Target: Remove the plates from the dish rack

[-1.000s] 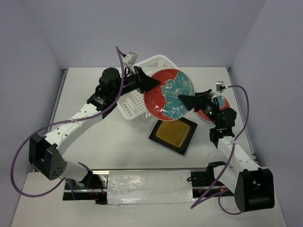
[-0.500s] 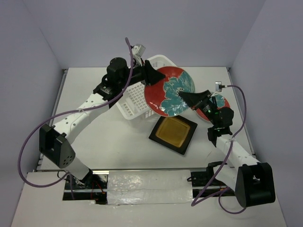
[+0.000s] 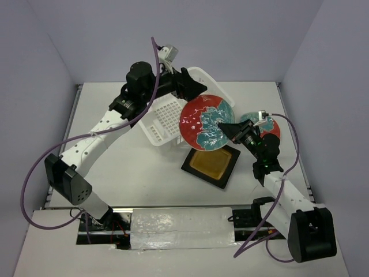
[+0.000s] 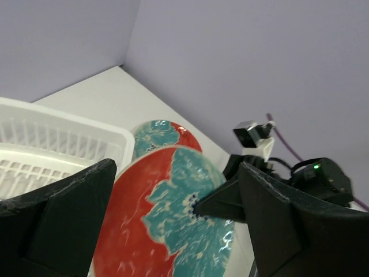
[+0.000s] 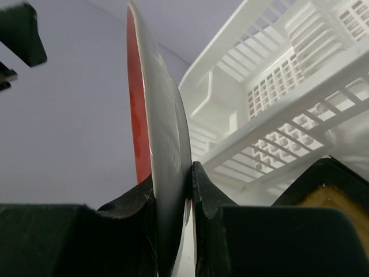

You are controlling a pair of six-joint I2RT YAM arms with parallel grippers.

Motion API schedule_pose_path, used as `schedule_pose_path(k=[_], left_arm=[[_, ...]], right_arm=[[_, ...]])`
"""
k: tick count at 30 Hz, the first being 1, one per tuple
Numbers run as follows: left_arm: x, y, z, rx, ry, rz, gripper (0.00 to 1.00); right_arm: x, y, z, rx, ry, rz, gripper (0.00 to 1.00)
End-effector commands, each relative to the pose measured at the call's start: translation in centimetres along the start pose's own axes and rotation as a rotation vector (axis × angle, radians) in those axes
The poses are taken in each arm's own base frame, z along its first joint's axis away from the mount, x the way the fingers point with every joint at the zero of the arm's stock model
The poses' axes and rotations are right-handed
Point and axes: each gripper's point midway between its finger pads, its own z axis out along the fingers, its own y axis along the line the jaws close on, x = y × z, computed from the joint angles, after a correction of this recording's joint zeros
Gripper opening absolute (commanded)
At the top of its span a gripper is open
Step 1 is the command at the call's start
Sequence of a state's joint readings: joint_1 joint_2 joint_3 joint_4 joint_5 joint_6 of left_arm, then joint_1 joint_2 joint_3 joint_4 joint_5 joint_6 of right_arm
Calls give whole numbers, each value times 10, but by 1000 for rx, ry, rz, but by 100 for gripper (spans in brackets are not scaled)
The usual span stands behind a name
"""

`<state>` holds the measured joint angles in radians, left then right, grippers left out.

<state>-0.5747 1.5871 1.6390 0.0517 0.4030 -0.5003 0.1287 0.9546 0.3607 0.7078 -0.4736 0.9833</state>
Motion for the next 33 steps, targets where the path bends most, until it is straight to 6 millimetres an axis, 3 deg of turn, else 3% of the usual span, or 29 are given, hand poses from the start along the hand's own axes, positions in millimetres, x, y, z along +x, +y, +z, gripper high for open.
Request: schedule_pose_path(k=[1, 2, 4, 6, 7, 9, 10, 11, 13, 15, 17, 18, 19, 20, 21, 22, 24, 26, 30, 33], left_arm=[[-19, -19, -23, -46, -63, 98, 99], [-19, -26, -28, -61, -71, 144, 99], [9, -25, -28, -146, -6, 166, 99], [31, -26, -34, -207, 37, 210, 100], [52, -26, -42, -263, 57, 243, 100], [49, -31, -47, -285, -12, 235, 100], [47, -39, -51, -266, -38, 200, 99], [47, -49, -50, -219, -40, 196, 99], [51, -64, -55, -193, -20, 201, 99], [73, -62, -61, -229, 30, 221, 99], [78, -57, -71, -275, 3, 233, 100], [87, -62, -73, -264, -3, 230, 99], [116, -55, -78, -272, 39, 233, 100], [126, -52, -79, -282, 37, 232, 99], [140, -57, -80, -269, 52, 237, 100], [162, -48, -87, -281, 86, 247, 99], [182, -41, -94, -284, 103, 257, 100], [177, -44, -103, -271, 77, 262, 99], [167, -46, -124, -254, 1, 260, 99], [173, -29, -144, -325, -52, 231, 99]], right_arm=[[-55, 78, -11, -206, -218, -26, 0], [-58, 77, -11, -182, -222, -9, 0], [-72, 78, -14, -140, -287, 4, 0], [-81, 66, -15, -31, -316, 18, 0], [-95, 59, -19, 54, -373, -15, 0], [-111, 46, -26, 168, -438, -30, 0], [-124, 50, -31, 200, -470, -63, 0], [-136, 39, -40, 273, -508, -80, 0], [-148, 33, -52, 347, -536, -91, 0], [-164, 27, -67, 387, -590, -99, 0], [-170, 19, -68, 427, -578, -100, 0], [-177, 10, -70, 464, -586, -105, 0], [-182, 4, -69, 502, -586, -102, 0], [-187, -19, -71, 571, -576, -73, 0], [-190, -26, -73, 579, -571, -60, 0], [-189, -34, -74, 563, -565, -50, 0], [-187, -55, -89, 564, -585, 9, 0], [-191, -60, -99, 568, -627, -2, 0], [-186, -94, -109, 657, -629, 16, 0], [-180, -111, -108, 642, -646, 32, 0]])
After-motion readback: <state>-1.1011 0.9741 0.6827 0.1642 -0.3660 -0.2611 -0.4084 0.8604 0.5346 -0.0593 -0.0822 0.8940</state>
